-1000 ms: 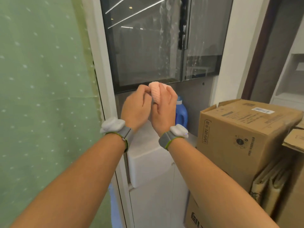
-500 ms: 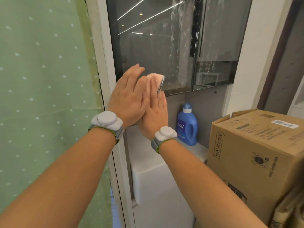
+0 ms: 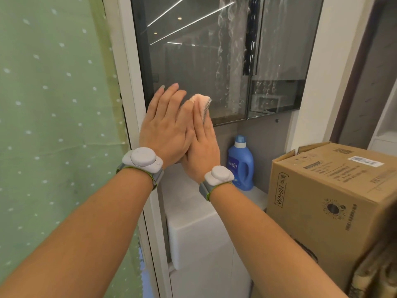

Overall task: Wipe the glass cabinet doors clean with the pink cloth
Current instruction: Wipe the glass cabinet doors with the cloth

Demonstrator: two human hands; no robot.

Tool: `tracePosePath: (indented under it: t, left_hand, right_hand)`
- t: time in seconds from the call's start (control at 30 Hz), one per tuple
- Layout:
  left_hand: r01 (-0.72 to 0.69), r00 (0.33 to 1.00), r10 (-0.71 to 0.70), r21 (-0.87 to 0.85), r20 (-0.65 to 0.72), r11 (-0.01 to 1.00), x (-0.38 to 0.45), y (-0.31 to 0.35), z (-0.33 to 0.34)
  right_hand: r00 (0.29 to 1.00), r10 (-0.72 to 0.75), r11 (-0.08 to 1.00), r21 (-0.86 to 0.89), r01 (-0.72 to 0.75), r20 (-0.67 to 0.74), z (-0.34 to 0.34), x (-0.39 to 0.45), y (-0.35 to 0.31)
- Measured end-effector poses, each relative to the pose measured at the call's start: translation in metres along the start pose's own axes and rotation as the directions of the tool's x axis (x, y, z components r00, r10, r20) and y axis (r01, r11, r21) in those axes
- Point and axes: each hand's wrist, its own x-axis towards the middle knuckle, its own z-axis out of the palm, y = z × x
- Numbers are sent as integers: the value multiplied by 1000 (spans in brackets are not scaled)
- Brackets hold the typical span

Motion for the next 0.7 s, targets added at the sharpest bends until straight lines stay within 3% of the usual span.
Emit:
tracePosePath:
  t: [0.13, 0.27, 0.33, 0.4, 0.53, 0.7]
  left_hand:
    - [-43, 999, 44, 28, -22, 999, -3, 0, 4]
    - [-98, 994, 98, 16, -45, 995, -3, 5, 10]
    - [-99, 994, 99, 2, -39, 995, -1, 11, 14]
    - [-122, 992, 122, -18, -30, 992, 0, 14, 17]
    - [-150, 989, 150, -30, 5, 988, -1, 13, 22]
    - [-209, 978, 209, -24, -13, 978, 4, 22, 26]
  right_hand:
    - [962, 272, 957, 104, -271, 11, -1, -19, 7]
    - [998, 57, 988, 147, -52, -27, 10, -29, -7]
    - [997, 75, 991, 110, -71, -31, 12, -23, 4]
    - [980, 199, 979, 45, -198, -24, 9, -19, 19]
    - [871, 485, 875, 52, -482, -75, -7, -14, 42]
    - [962, 258, 961, -81, -265, -87, -3, -25, 38]
